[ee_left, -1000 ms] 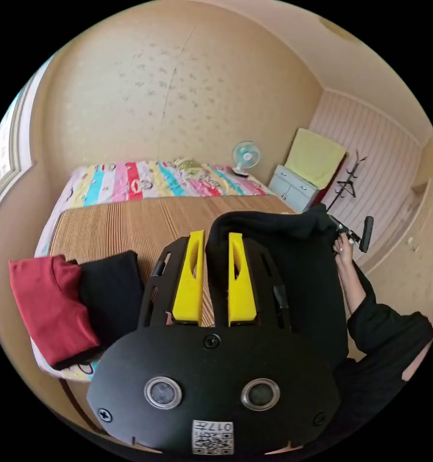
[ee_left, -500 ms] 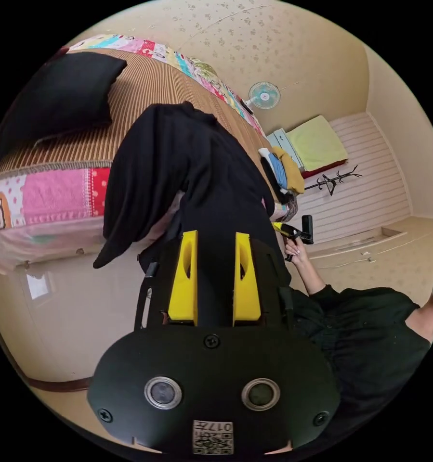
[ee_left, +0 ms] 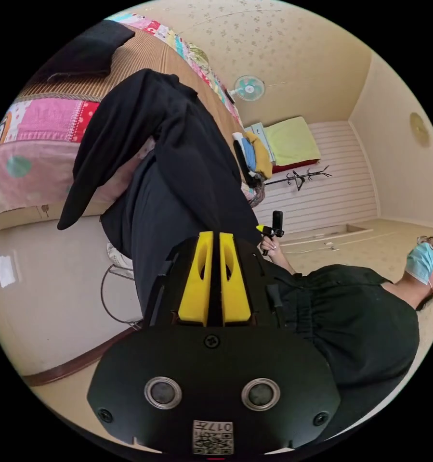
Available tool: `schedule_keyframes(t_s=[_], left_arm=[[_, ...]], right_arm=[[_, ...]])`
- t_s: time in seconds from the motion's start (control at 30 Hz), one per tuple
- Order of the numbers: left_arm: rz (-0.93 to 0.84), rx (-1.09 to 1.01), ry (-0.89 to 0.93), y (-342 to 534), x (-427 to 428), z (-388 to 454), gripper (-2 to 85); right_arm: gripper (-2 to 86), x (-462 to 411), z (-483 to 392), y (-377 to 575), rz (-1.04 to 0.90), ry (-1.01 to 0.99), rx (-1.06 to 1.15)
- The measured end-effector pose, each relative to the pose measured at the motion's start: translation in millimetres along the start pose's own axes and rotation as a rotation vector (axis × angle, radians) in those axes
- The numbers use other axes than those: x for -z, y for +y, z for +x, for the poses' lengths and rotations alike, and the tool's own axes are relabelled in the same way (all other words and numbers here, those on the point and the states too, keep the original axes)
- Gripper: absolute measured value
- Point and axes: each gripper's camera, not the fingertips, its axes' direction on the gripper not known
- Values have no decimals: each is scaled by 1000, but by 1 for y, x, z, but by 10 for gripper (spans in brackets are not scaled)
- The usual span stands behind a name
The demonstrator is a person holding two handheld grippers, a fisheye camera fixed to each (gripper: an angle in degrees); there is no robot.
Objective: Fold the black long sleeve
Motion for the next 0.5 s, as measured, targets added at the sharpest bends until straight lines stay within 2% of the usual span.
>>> schedule_keyframes(t_s=[0.1,0.2,0.3,0.37,0.43,0.5], left_arm=[[-125,-33,-88,4,29,18,29],[-158,5,-157,15,46,14,48],[-13,129,-73,33,82,-14,91],[101,168,23,46,108,-27,100],[229,192,101,60,139,-36,101],[274,205,118,65,158,-37,101]], right_arm=[[43,37,-18,2,-97,-12,87],[58,71,14,1,-76,-80,-26],[89,137,79,10,269,-209,-280],[95,189,134,26,638,-386,-444],[100,211,174,32,855,-512,-571],[118,223,211,32,1046,-640,-681]])
